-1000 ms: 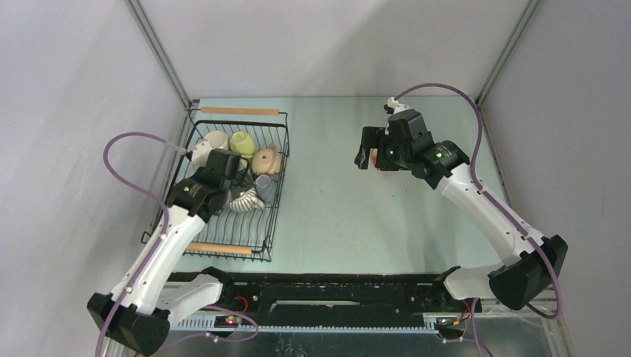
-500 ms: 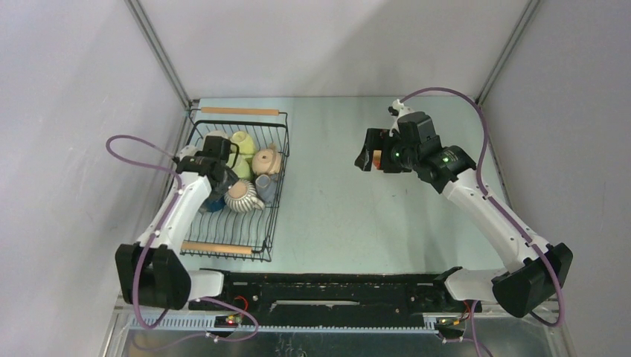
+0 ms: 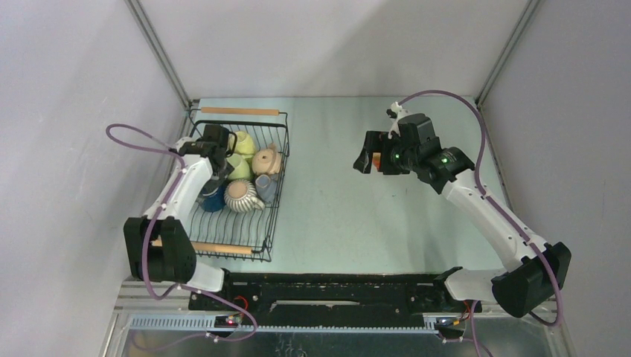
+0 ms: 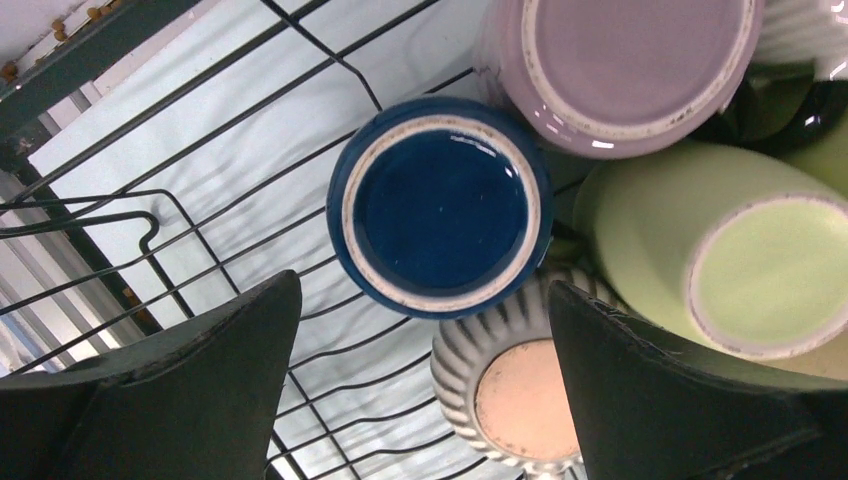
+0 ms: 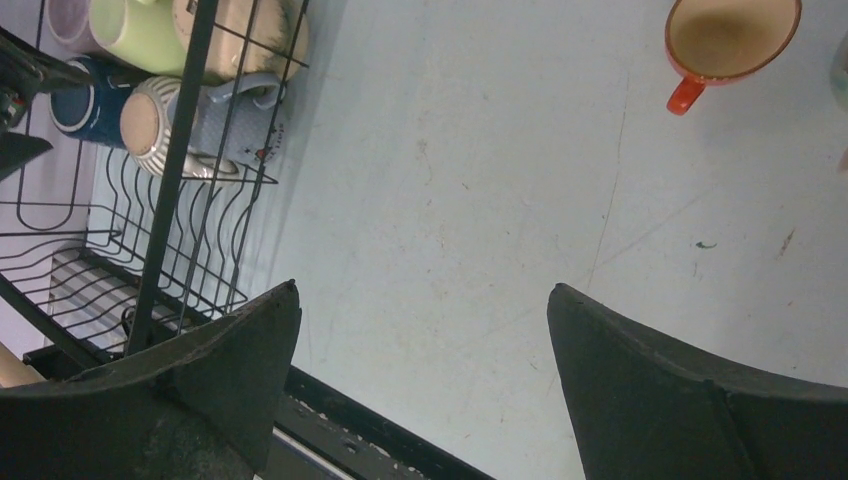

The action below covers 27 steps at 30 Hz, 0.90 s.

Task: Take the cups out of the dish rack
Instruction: Unload the cup from the dish rack.

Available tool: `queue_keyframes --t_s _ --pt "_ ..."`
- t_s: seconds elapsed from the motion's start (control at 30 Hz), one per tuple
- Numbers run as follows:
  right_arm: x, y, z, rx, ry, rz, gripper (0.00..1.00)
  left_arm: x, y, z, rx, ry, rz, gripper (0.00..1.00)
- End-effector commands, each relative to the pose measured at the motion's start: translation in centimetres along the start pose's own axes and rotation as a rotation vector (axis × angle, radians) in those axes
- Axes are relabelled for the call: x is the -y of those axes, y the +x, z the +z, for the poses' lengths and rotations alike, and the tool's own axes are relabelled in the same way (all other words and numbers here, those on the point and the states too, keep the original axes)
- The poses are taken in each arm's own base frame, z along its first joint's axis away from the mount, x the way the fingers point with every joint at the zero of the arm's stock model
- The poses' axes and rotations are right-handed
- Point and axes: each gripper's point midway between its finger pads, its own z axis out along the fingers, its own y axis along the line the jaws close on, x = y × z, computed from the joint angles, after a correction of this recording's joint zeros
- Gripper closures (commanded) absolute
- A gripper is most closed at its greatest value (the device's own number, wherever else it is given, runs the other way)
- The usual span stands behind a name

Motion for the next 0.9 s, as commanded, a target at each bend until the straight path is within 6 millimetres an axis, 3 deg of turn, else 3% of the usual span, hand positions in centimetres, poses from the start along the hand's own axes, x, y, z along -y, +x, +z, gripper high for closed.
queue_keyframes --t_s 0.0,0.33,0.87 --pt "-0.5 -0.6 -0.4 0.032 -0.044 -0.023 0.00 1.0 -3.0 -0.1 0.070 -0.013 -0.079 0.00" --pt "-0.5 -0.5 -0.2 0.027 -0.057 -0.018 0.01 1.2 -3.5 1.6 0.056 -0.079 -0.075 0.00" --pt "-0.7 0.0 0.5 0.003 -0.067 -0.022 0.01 0.9 -2.0 5.3 -0.031 -0.120 -0.062 0.00"
